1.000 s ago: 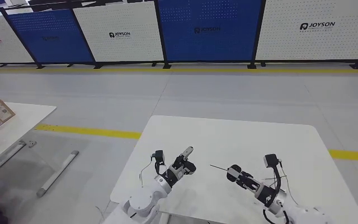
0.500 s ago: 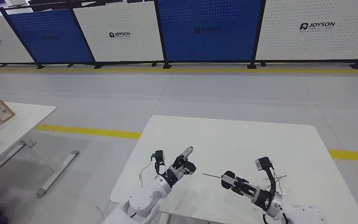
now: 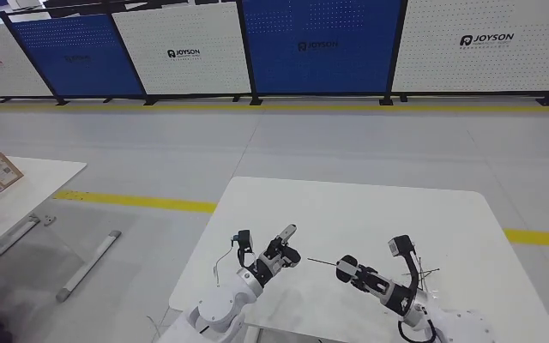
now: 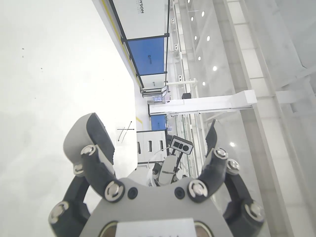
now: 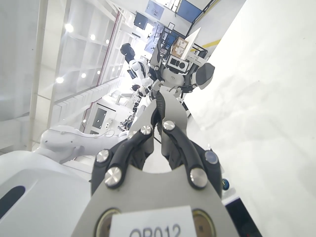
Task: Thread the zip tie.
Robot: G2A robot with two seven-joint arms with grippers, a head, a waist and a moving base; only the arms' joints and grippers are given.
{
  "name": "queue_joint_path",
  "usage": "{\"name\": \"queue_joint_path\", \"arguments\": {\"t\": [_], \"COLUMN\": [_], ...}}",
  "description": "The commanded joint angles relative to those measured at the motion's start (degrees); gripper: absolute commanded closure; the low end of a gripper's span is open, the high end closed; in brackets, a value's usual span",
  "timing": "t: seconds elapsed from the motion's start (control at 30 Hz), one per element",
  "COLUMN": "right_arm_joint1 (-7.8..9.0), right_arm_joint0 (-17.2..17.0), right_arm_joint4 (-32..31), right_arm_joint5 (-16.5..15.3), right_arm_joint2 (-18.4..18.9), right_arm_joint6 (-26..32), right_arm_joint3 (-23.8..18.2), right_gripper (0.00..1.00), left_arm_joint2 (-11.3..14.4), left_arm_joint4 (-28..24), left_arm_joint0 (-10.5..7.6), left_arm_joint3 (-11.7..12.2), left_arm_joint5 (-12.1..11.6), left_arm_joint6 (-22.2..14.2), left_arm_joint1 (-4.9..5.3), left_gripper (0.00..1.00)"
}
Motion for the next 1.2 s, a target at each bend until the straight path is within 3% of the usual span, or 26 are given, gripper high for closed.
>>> {"name": "queue_joint_path", "arguments": {"t": [0.0, 0.17, 0.4, 0.47, 0.53, 0.8, 0.93, 1.0, 1.07, 1.17], "right_arm_joint1": [-0.71, -1.38, -1.38, -1.38, -1.38, -1.38, -1.39, -1.49, -1.58, -1.62], "right_arm_joint0": [2.39, 4.34, 4.34, 4.34, 4.34, 4.34, 4.27, 4.01, 3.95, 3.98], "right_arm_joint4": [-1.03, -2.6, -2.6, -2.6, -2.6, -2.6, -2.61, -2.84, -2.32, -1.73], "right_arm_joint5": [1.77, 3.17, 3.17, 3.17, 3.17, 3.17, 3.24, 3.73, 4.18, 4.09], "right_arm_joint2": [-2.34, -4.47, -4.47, -4.47, -4.47, -4.47, -4.47, -4.53, -4.4, -4.27], "right_arm_joint6": [-1.23, -2.01, -2.01, -2.01, -2.01, -2.01, -2.19, -2.8, -2.91, -2.36], "right_arm_joint3": [1.18, 1.87, 1.87, 1.87, 1.87, 1.87, 1.86, 1.62, 1.78, 1.81], "right_gripper": [1.0, 1.0, 1.0, 1.0, 1.0, 1.0, 1.0, 1.0, 1.0, 1.0], "left_arm_joint2": [0.0, 0.24, -0.79, -0.78, -0.9, -0.75, 0.84, 1.88, 2.55, 2.55], "left_arm_joint4": [0.0, -0.66, -5.99, -5.36, -5.61, -5.51, -4.26, -1.37, 1.18, 1.18], "left_arm_joint0": [0.0, -0.11, -0.48, 0.01, 0.2, 0.12, 0.34, 0.35, 0.22, 0.22], "left_arm_joint3": [0.0, -0.11, -0.6, -1.26, -1.63, -1.68, -2.02, -1.94, -1.95, -1.95], "left_arm_joint5": [0.0, -0.08, 1.38, 0.92, 0.62, 0.47, -4.71, -5.91, -4.76, -4.76], "left_arm_joint6": [0.0, -0.97, -17.56, -17.24, -14.25, -14.05, -10.8, -9.21, -7.18, -7.18], "left_arm_joint1": [0.0, -0.02, 0.83, 0.9, 0.77, 0.75, 0.34, 0.24, 0.17, 0.17], "left_gripper": [0.0, 0.0, 0.0, 0.0, 0.0, 0.0, 0.0, 0.0, 0.0, 0.0]}}
